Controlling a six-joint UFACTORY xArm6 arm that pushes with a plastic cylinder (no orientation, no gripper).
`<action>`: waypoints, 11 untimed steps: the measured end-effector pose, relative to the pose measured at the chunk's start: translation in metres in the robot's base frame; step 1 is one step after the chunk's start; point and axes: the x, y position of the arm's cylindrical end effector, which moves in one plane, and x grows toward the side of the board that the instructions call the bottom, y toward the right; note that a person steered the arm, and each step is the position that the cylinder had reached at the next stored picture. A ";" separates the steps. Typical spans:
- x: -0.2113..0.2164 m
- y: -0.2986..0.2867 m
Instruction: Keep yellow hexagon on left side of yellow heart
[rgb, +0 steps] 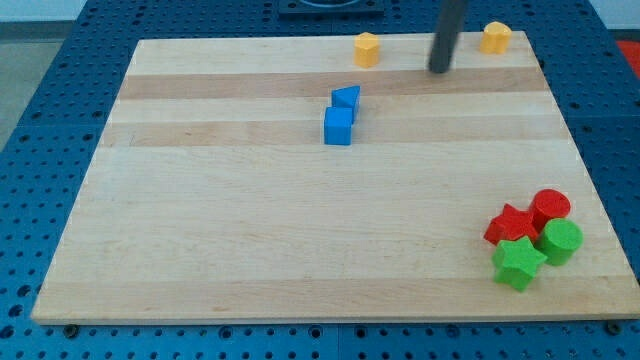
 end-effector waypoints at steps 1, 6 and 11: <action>0.000 -0.084; -0.038 -0.027; -0.077 -0.040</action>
